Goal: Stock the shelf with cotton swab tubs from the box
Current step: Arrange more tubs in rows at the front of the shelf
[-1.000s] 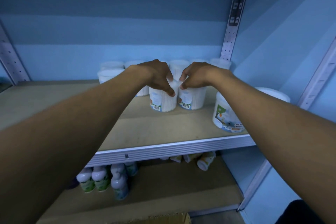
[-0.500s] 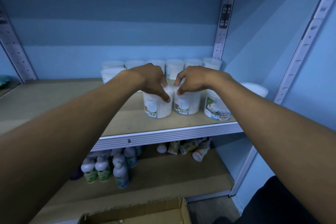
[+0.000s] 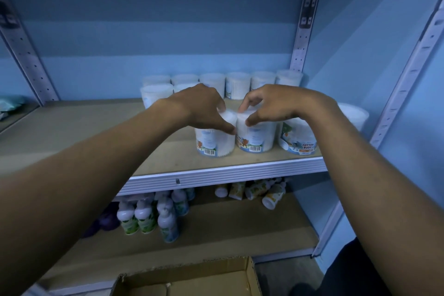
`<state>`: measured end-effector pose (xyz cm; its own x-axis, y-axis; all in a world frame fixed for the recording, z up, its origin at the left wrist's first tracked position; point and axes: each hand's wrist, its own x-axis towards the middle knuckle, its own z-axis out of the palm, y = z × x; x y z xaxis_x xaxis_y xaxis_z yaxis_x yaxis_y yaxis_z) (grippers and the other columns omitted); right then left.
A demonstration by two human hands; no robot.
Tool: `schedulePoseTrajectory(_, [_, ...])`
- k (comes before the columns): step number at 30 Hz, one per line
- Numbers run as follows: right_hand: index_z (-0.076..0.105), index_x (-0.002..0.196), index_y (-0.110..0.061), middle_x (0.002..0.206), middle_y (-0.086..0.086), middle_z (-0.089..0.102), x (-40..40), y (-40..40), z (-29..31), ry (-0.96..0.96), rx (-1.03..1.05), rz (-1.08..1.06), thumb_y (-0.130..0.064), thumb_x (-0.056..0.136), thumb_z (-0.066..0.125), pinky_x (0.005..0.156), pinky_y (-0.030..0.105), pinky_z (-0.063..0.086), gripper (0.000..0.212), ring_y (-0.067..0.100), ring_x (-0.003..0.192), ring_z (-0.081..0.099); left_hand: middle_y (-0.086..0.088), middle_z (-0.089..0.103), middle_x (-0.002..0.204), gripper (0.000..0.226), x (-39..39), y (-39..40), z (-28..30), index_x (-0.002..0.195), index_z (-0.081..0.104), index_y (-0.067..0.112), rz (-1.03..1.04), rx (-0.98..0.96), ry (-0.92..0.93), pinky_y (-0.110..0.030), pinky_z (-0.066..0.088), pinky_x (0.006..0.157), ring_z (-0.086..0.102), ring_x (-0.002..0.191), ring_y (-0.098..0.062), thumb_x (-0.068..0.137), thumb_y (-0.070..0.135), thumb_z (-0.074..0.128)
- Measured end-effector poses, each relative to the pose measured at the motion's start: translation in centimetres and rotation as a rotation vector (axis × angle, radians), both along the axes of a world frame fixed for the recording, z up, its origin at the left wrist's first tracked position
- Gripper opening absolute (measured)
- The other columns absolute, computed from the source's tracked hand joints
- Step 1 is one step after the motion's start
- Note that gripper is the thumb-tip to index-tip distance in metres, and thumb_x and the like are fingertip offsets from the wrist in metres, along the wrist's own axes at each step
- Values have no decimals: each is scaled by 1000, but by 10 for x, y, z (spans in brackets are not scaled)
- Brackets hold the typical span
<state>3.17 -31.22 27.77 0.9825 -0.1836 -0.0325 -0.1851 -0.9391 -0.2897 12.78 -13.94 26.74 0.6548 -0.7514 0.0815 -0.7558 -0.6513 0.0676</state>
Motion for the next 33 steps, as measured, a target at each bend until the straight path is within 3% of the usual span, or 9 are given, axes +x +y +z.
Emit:
schedulePoseTrajectory(4, [71, 107, -42, 128, -12, 61, 1, -2, 4, -34, -6, -5, -59, 76, 75, 101, 33, 43, 35, 12, 120, 54, 10, 55, 139, 80, 1, 4, 12, 134, 56, 34, -10, 104, 33, -33, 43, 100, 49, 127, -17, 67, 78, 64])
schedulePoseTrajectory(10, [68, 111, -41, 123, -10, 59, 1, -6, 8, -108, -43, -101, -66, 66, 79, 89, 31, 44, 52, 15, 111, 56, 11, 43, 150, 89, 2, 3, 25, 146, 39, 37, -43, 191, 11, -35, 36, 109, 39, 138, -16, 70, 77, 62])
schedulePoseTrajectory(16, [72, 103, -40, 109, -11, 61, 4, -2, 2, -45, -78, -93, -63, 69, 79, 80, 30, 41, 42, 13, 101, 55, 14, 42, 149, 68, 5, 6, 30, 139, 46, 44, -77, 253, 64, -31, 35, 102, 42, 134, -14, 78, 67, 63])
schedulePoseTrajectory(20, [74, 101, -38, 110, -11, 63, 2, -2, 4, -37, -55, -79, -56, 72, 81, 83, 31, 45, 36, 14, 104, 58, 14, 44, 148, 62, 5, 5, 29, 139, 50, 41, -96, 261, 65, -30, 34, 103, 42, 134, -13, 82, 62, 62])
schedulePoseTrajectory(24, [74, 105, -35, 118, -11, 64, -2, -1, 7, -21, -32, -41, -46, 75, 82, 96, 32, 47, 33, 13, 113, 58, 11, 53, 139, 63, 2, 4, 33, 134, 55, 37, -83, 257, 116, -35, 44, 104, 55, 122, -19, 78, 64, 65])
schedulePoseTrajectory(27, [73, 108, -35, 126, -11, 62, -5, -1, 9, -2, -9, -18, -40, 77, 82, 98, 30, 44, 32, 11, 116, 56, 9, 58, 128, 67, 2, 2, 34, 127, 60, 37, -48, 239, 147, -36, 55, 90, 69, 97, -21, 70, 71, 68])
schedulePoseTrajectory(30, [72, 108, -38, 129, -11, 60, -7, -3, 12, 46, 14, 0, -34, 77, 82, 94, 28, 41, 33, 8, 114, 55, 8, 58, 122, 76, -1, 1, 32, 122, 57, 38, -2, 227, 144, -31, 56, 78, 73, 72, -16, 61, 82, 64])
schedulePoseTrajectory(32, [71, 110, -40, 131, -11, 59, -9, -4, 14, 56, 10, 9, -35, 78, 81, 96, 28, 41, 34, 8, 117, 54, 8, 56, 126, 91, -2, 1, 31, 129, 49, 39, 23, 237, 131, -35, 55, 84, 73, 77, -16, 55, 90, 59])
schedulePoseTrajectory(33, [70, 110, -40, 130, -11, 58, -10, -4, 15, 39, 3, 5, -40, 78, 81, 95, 29, 40, 34, 9, 118, 54, 8, 54, 131, 99, 0, 0, 31, 135, 44, 40, 24, 247, 116, -38, 52, 91, 71, 90, -18, 53, 93, 55])
